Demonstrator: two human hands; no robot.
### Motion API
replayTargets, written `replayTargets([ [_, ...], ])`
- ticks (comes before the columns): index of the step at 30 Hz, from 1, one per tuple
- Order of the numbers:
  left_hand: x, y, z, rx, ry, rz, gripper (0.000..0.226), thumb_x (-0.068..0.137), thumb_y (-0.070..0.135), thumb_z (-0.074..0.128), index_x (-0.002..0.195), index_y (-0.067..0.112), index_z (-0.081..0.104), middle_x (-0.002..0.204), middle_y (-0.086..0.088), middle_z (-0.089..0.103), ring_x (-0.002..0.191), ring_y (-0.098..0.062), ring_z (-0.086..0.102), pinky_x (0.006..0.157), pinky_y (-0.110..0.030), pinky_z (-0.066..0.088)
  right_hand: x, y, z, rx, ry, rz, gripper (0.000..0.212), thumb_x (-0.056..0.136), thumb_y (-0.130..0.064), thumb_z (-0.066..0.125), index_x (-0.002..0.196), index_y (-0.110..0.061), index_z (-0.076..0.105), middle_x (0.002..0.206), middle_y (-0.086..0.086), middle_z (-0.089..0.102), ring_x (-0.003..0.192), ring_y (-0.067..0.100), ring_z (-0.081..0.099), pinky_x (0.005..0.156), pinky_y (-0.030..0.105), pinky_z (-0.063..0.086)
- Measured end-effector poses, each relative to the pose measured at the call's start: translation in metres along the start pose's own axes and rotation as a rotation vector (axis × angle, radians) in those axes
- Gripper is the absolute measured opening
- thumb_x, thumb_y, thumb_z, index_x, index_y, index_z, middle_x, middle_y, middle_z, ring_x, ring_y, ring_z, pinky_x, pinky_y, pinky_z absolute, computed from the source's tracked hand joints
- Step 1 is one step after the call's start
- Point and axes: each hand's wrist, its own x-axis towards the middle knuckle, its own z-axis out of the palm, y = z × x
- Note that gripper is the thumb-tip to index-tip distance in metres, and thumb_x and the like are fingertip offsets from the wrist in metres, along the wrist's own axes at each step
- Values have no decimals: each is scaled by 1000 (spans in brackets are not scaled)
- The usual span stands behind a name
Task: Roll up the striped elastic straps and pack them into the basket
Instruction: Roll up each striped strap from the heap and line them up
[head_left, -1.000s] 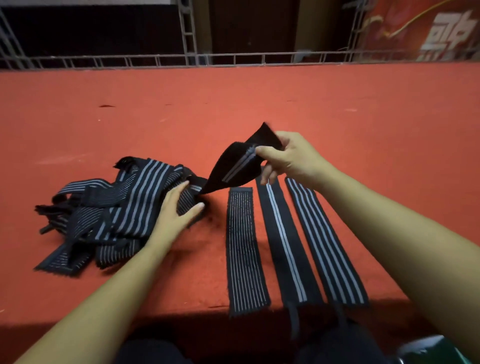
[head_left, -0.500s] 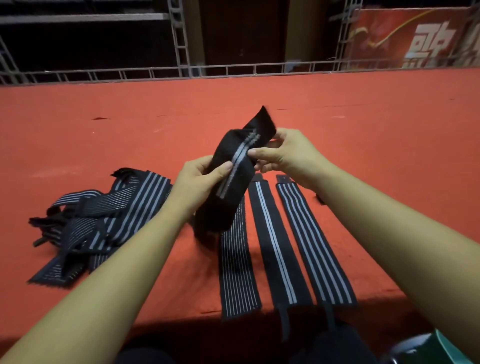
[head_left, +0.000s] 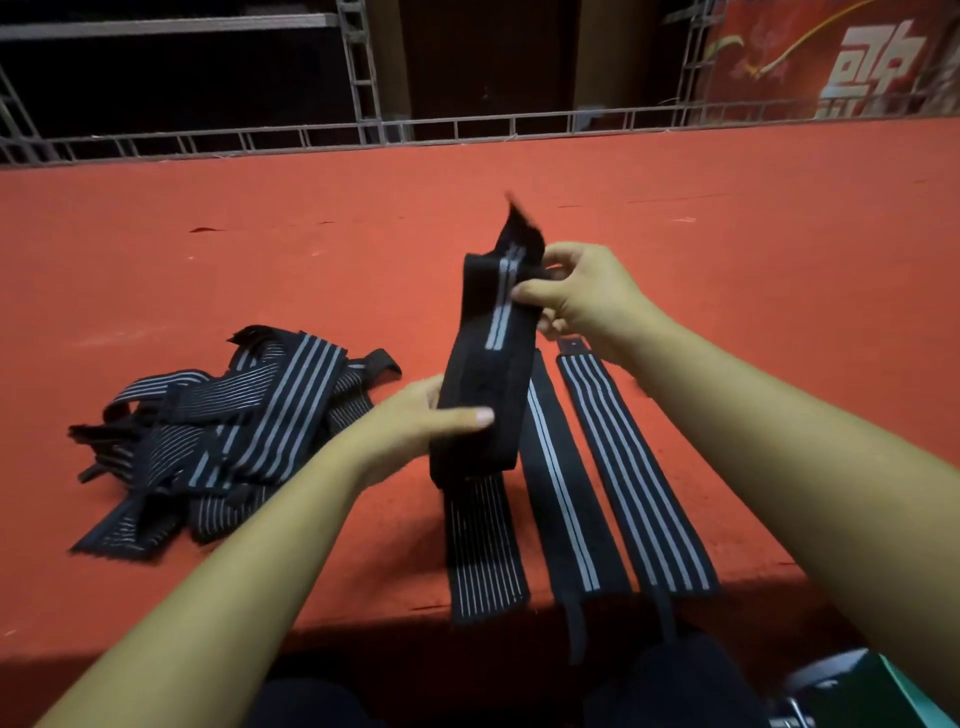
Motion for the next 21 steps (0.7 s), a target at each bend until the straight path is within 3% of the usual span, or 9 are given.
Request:
replayTargets([
  [4, -14, -37, -8, 65, -170, -181, 37, 80, 22, 76, 115, 13, 67, 111, -7, 71, 102, -24, 65, 89, -41, 46, 13, 10, -24, -54, 228, 9, 17, 84, 4, 69, 93, -8, 62, 66, 12, 59, 34, 13, 48, 41, 25, 40],
  [7, -24, -47, -2, 106, -247, -285, 50, 77, 33, 76, 120, 12, 61, 104, -14, 61, 87, -19, 57, 67, -28, 43, 15, 22, -39, -144, 301, 30, 18, 83, 2, 69, 88, -14, 62, 64, 9, 61, 33, 12, 49, 38, 23, 36],
  [8, -25, -50, -1, 103, -251, -304, 52, 79, 34, 75, 123, 13, 59, 107, -20, 59, 88, -23, 55, 65, -31, 40, 16, 26, -41, -168, 308, 27, 18, 84, 2, 69, 87, -15, 62, 64, 10, 61, 33, 12, 49, 37, 23, 35],
  [11, -22, -57, 7, 42, -215, -311, 41, 89, 32, 71, 126, 18, 59, 126, -25, 62, 105, -34, 53, 74, -42, 38, 12, 35, -44, -192, 276, 15, 16, 86, 2, 68, 94, -11, 64, 73, 17, 65, 36, 15, 54, 37, 25, 41],
  [14, -16, -58, 24, -33, -68, -290, 27, 99, 19, 58, 125, 16, 61, 121, -12, 69, 104, -32, 62, 69, -35, 48, 7, 39, -40, -158, 175, 6, 22, 90, 1, 66, 111, -4, 64, 88, 26, 69, 47, 21, 62, 50, 33, 53],
  [18, -10, -59, 45, -315, 23, -300, 29, 101, 17, 54, 129, 14, 60, 128, -19, 66, 114, -33, 66, 88, -48, 58, 2, 37, -35, -157, 102, -21, 25, 91, 0, 65, 116, -4, 63, 96, 24, 70, 56, 25, 69, 52, 32, 56],
  [21, -9, -55, 60, -526, -53, -290, 38, 98, 18, 55, 135, 16, 56, 128, -18, 66, 110, -33, 68, 78, -42, 62, 1, 35, -38, -133, 97, -39, 20, 92, -1, 65, 111, -8, 64, 93, 21, 70, 61, 25, 70, 57, 34, 58],
])
